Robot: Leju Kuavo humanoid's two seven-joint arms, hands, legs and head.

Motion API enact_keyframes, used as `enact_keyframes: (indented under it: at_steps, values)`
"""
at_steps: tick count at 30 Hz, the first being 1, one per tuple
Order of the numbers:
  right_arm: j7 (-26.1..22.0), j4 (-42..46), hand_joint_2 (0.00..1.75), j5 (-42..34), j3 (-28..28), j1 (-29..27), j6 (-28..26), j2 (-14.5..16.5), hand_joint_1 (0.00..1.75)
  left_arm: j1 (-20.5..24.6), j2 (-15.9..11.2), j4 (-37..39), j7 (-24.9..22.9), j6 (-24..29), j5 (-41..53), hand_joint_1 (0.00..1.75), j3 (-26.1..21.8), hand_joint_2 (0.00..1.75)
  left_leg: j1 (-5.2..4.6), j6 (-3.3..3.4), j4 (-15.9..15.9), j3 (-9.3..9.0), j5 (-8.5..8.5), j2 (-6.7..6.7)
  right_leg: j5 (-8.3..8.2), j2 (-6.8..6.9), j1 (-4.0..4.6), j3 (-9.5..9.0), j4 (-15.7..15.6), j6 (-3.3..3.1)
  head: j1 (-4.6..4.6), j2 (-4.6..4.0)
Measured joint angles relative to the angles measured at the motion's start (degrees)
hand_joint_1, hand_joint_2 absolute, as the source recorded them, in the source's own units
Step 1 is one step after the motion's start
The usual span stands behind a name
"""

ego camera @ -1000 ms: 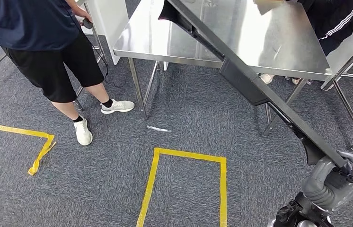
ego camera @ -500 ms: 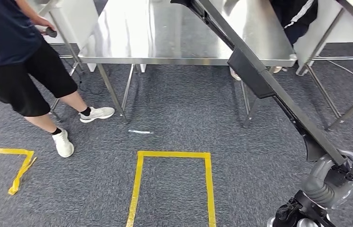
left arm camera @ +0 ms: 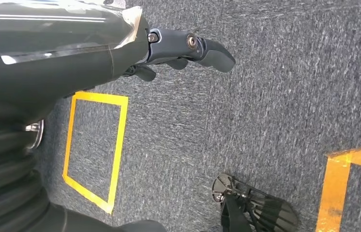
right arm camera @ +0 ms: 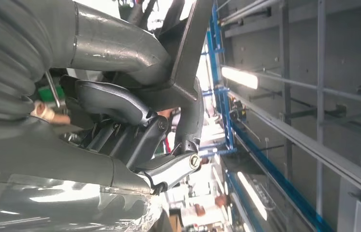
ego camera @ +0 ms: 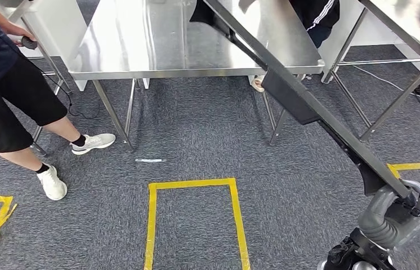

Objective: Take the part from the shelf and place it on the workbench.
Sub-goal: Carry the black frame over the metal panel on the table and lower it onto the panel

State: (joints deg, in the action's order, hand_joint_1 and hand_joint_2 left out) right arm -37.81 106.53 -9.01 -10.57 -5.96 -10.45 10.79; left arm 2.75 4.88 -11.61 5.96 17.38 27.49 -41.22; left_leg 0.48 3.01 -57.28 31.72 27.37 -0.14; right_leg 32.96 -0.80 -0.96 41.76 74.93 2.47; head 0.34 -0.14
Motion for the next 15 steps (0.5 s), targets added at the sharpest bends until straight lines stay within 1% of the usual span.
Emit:
enact_keyframes:
  at_steps: [1,2,3,4,5,6,8,9,10,12,15]
  values:
    - [0.0,0.0,1.75,0.0,0.0,-0.1,0.0,0.0,1.75,0.0,0.0,0.0,0.0,0.0,0.0,0.00,0.0,1.75,0.03,-0.03,0.0,0.01,0.01,0.28,-0.52,0.13,-0.16,-0.46,-0.7,0.52,0.03,0.00]
    - [0.0,0.0,1.75,0.0,0.0,-0.1,0.0,0.0,1.75,0.0,0.1,0.0,0.0,0.0,0.0,0.00,0.0,1.75,0.07,-0.09,0.0,-0.04,0.05,0.48,-1.77,0.29,-0.34,-2.09,-3.6,1.11,0.03,0.01]
    - [0.0,0.0,1.75,0.0,0.0,-0.1,0.0,-0.1,1.75,0.0,0.1,0.0,0.0,0.0,0.0,0.00,0.0,1.75,0.08,-0.24,-0.1,-0.12,0.11,0.63,-3.30,0.59,-0.52,-4.51,-8.0,1.65,0.04,0.00]
    - [0.0,0.0,1.75,0.0,0.0,-0.1,0.0,-0.1,1.75,0.1,0.1,0.0,0.0,0.0,0.0,0.00,0.0,1.75,-0.05,-0.52,-0.2,-0.13,0.27,0.74,-4.56,0.86,-0.55,-6.78,-12.1,1.88,0.03,0.00]
    - [0.0,0.0,1.75,0.0,0.0,-0.1,0.0,0.0,1.75,0.1,0.1,0.0,0.0,0.0,0.0,0.00,0.0,1.75,-0.18,-0.82,-0.4,-0.12,0.40,0.80,-5.45,1.02,-0.58,-8.42,-15.1,1.77,-0.02,0.00]
    - [0.0,0.0,1.75,0.0,0.0,-0.1,0.0,0.0,1.75,0.1,0.1,0.0,0.0,0.0,0.0,0.00,0.0,1.75,-0.33,-0.87,-0.5,-0.04,0.53,0.83,-5.87,1.10,-0.61,-9.26,-16.6,1.49,-0.09,-0.01]
    - [0.0,0.0,1.75,0.0,0.0,-0.1,0.0,0.0,1.75,0.1,0.1,0.0,0.0,0.0,0.0,0.00,0.0,1.75,-0.42,-0.57,-0.6,0.08,0.55,0.86,-6.11,0.93,-0.58,-9.38,-17.0,0.91,-0.24,-0.01]
    - [0.0,0.0,1.75,0.0,0.0,-0.1,0.0,0.0,1.75,0.1,0.0,0.0,0.1,-0.1,0.0,0.00,0.0,1.75,-0.39,-0.34,-0.6,0.08,0.51,0.85,-6.14,0.90,-0.53,-9.36,-17.0,0.85,-0.26,-0.01]
    - [0.0,0.0,1.75,0.0,0.0,-0.1,0.0,0.0,1.75,0.1,0.1,0.0,0.2,-0.2,0.0,0.00,0.0,1.75,-0.34,-0.37,-0.5,0.04,0.41,0.85,-6.16,0.89,-0.41,-9.35,-17.0,0.79,-0.27,-0.01]
    - [0.0,0.0,1.75,0.0,0.0,-0.1,0.0,0.0,1.75,0.1,0.1,0.0,0.4,-0.4,0.0,0.00,0.0,1.75,-0.25,-0.60,-0.2,-0.05,0.28,0.85,-6.17,0.87,-0.26,-9.32,-17.0,0.68,-0.27,-0.01]
    - [0.0,0.0,1.75,0.0,0.0,-0.2,-0.1,0.0,1.75,0.1,0.1,0.0,0.6,-0.4,0.0,0.00,0.0,1.75,-0.15,-1.15,-0.1,-0.07,0.11,0.86,-6.19,0.87,-0.12,-9.24,-16.9,0.34,-0.26,-0.01]
